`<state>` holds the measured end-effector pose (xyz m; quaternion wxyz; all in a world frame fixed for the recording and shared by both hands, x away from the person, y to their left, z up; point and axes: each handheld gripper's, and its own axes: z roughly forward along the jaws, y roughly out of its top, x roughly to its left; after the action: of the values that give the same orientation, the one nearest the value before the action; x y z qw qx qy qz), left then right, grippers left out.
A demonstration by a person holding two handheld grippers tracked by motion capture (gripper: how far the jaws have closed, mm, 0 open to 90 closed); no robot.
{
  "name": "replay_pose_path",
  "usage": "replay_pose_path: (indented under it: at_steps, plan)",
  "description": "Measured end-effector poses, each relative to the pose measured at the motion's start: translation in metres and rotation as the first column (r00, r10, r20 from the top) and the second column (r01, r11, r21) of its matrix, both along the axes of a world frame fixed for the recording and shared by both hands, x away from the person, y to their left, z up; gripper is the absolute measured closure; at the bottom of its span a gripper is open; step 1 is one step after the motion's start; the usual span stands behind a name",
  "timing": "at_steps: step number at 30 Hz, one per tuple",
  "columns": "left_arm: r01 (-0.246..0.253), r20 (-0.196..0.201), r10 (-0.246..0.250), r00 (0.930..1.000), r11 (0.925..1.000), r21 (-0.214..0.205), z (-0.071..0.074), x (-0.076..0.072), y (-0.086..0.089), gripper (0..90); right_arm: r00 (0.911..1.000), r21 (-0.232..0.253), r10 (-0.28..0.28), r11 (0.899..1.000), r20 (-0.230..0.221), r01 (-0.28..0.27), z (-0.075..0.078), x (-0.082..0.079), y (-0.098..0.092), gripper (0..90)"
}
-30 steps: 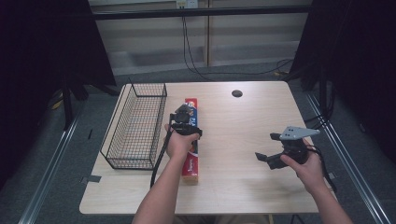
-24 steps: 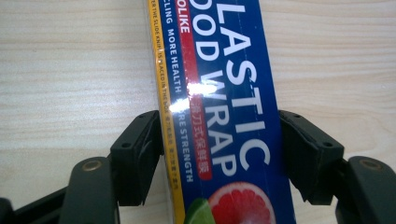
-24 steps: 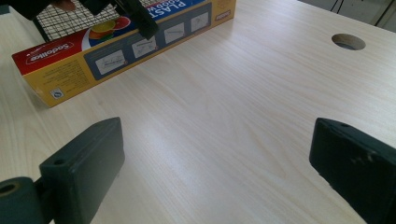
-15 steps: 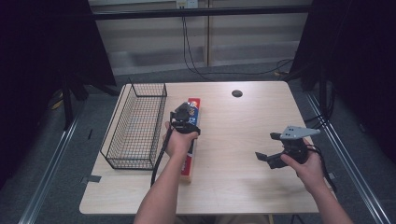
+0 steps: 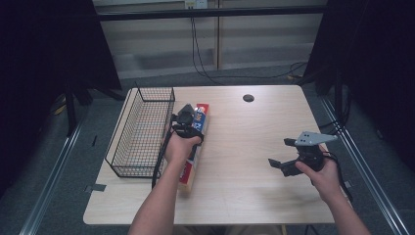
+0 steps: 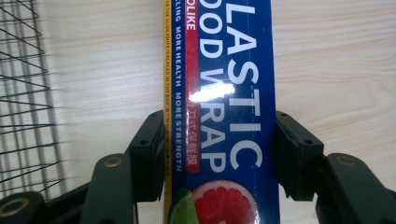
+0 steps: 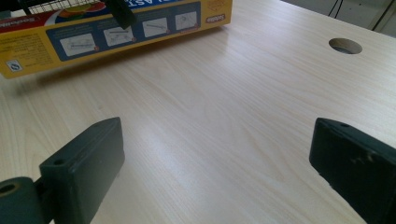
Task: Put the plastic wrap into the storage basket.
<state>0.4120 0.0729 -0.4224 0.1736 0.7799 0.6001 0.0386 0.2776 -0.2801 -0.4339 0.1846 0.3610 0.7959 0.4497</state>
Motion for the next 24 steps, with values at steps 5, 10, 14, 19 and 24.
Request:
replay_pose_path:
  at_steps: [5, 10, 14, 19, 24]
  plan:
    - [0.009, -0.006, -0.009, 0.9999, 0.9999, 0.004, 0.011, 0.0, 0.005, 43.8, 1.0, 0.002, 0.0, 1.0, -0.001, 0.0, 0.0, 0.0, 0.0, 3.1]
    - [0.012, -0.013, -0.012, 0.9998, 0.9999, 0.007, 0.018, 0.0, 0.011, 43.8, 1.0, 0.006, 0.001, 1.0, 0.002, -0.001, 0.0, 0.0, 0.0, 3.1]
    - [0.009, -0.018, -0.009, 0.9998, 0.9999, 0.007, 0.024, 0.001, 0.017, 43.8, 1.0, 0.009, 0.007, 1.0, 0.002, -0.007, 0.0, 0.0, 0.0, 3.1]
    - [0.009, -0.013, -0.008, 0.9999, 0.9999, 0.008, 0.029, 0.0, 0.02, 43.8, 1.0, 0.011, 0.001, 1.0, 0.002, -0.001, 0.001, 0.0, 0.001, 3.1]
    - [0.023, -0.016, -0.023, 0.9996, 0.9996, 0.019, 0.034, 0.0, 0.022, 43.8, 1.0, 0.01, 0.003, 1.0, 0.005, -0.003, 0.001, 0.0, 0.001, 3.1]
